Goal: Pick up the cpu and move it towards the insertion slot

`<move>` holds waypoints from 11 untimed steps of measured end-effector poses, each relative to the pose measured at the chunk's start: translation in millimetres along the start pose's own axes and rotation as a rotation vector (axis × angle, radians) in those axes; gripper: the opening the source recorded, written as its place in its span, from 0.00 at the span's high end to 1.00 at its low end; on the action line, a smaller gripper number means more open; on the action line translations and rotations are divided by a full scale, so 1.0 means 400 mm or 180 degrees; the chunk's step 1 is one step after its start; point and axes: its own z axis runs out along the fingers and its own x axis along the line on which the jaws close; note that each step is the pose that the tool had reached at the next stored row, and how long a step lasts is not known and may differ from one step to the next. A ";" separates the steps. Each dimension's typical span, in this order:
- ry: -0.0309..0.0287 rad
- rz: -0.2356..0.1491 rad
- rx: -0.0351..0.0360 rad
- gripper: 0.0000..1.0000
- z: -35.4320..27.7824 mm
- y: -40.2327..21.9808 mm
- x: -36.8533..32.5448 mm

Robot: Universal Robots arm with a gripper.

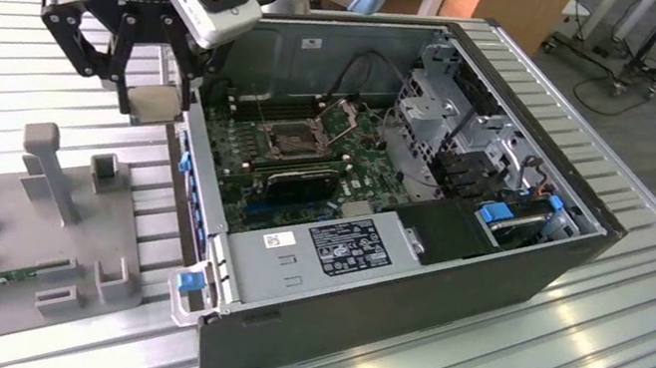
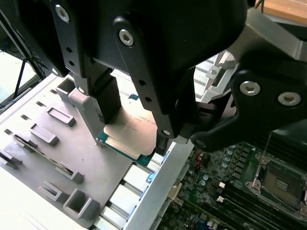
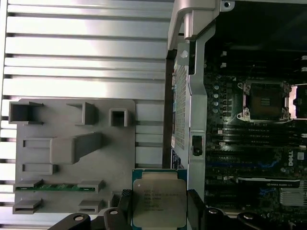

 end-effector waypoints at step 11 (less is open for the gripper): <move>0.0000 0.0000 0.0000 0.46 0.000 -0.001 -0.027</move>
